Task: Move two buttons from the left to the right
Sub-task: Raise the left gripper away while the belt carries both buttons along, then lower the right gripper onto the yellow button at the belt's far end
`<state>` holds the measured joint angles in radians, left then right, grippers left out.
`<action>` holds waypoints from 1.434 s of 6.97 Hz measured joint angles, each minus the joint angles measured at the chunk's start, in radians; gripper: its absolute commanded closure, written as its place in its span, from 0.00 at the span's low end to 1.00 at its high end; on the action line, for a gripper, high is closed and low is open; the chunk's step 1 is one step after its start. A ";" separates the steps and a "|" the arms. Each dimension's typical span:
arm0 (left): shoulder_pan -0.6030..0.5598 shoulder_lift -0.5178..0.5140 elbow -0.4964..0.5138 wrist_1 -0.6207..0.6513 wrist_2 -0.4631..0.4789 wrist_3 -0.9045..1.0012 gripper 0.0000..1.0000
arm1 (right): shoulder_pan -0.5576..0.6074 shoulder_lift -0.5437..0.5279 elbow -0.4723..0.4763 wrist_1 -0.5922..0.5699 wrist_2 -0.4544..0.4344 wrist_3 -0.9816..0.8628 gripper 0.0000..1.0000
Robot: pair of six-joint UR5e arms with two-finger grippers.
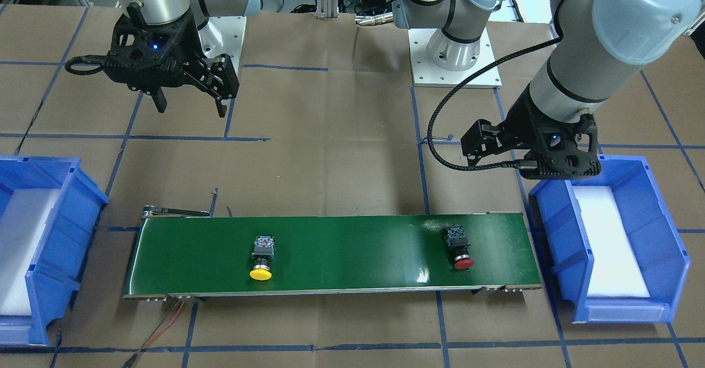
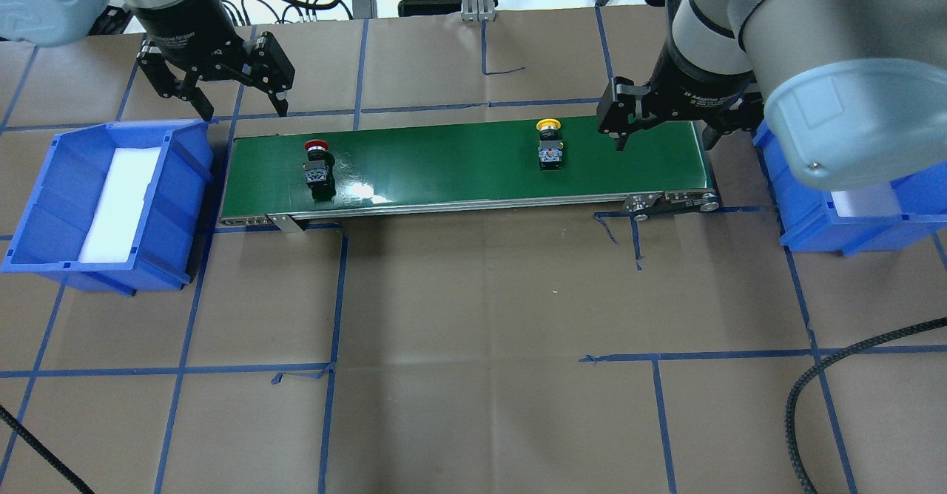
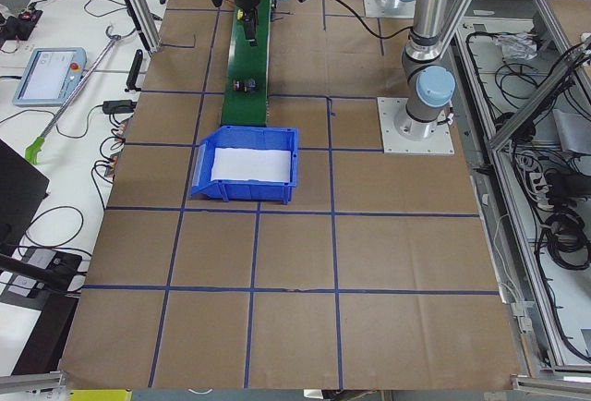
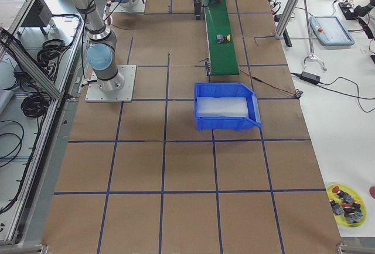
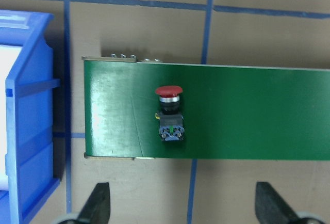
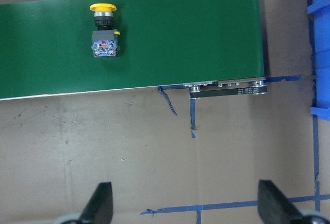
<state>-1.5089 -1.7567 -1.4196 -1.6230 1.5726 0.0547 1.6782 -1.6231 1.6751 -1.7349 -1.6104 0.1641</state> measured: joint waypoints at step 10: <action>-0.002 0.058 -0.047 0.006 -0.012 -0.044 0.01 | -0.046 0.310 0.000 -0.393 0.007 -0.048 0.00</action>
<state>-1.5109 -1.6988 -1.4662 -1.6168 1.5604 0.0104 1.6317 -1.3134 1.6747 -2.1281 -1.6029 0.1159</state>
